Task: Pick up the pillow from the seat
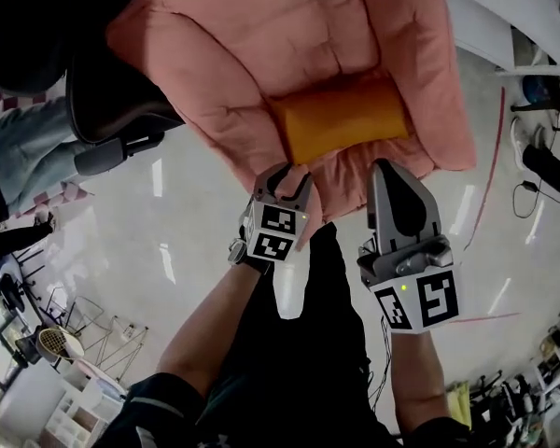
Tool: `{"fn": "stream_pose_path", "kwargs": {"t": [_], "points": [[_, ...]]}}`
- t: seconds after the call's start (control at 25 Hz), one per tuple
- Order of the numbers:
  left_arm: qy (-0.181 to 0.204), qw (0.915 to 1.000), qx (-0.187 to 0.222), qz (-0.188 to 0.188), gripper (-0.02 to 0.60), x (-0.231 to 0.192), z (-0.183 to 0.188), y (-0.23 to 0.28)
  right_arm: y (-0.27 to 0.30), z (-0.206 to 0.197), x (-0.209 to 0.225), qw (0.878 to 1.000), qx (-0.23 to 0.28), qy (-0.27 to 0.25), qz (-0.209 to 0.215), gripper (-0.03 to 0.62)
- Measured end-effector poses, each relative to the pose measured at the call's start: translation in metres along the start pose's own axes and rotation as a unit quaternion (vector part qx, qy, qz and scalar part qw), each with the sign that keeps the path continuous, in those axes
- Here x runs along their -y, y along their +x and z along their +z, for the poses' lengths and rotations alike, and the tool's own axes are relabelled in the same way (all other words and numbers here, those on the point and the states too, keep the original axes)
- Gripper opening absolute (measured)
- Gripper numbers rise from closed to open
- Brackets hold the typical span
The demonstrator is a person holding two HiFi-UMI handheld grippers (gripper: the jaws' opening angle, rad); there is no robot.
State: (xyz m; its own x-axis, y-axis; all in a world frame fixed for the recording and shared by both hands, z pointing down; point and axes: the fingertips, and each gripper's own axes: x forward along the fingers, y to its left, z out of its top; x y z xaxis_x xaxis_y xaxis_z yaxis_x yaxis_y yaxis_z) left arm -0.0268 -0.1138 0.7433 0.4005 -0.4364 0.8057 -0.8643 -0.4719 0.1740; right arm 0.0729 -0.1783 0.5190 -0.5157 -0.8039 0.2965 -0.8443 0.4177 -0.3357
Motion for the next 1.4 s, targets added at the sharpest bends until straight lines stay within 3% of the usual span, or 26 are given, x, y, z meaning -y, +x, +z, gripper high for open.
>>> {"fn": "stream_pose_path", "kwargs": {"t": [0.48,1.0,1.4], "points": [[0.014,0.9898,-0.131,0.052,0.233,-0.014,-0.062,0.081,0.028,-0.046,0.032,0.999,-0.038,0.024,0.023,0.003],[-0.020,0.9740,-0.194,0.116,0.229,-0.039,-0.098,0.121,0.028,-0.064,0.062,0.997,-0.052,0.045,0.019,0.003],[-0.021,0.9770,-0.202,0.066,0.106,-0.034,-0.092,0.123,0.021,-0.067,0.059,0.997,-0.054,0.044,0.012,0.003]]}}
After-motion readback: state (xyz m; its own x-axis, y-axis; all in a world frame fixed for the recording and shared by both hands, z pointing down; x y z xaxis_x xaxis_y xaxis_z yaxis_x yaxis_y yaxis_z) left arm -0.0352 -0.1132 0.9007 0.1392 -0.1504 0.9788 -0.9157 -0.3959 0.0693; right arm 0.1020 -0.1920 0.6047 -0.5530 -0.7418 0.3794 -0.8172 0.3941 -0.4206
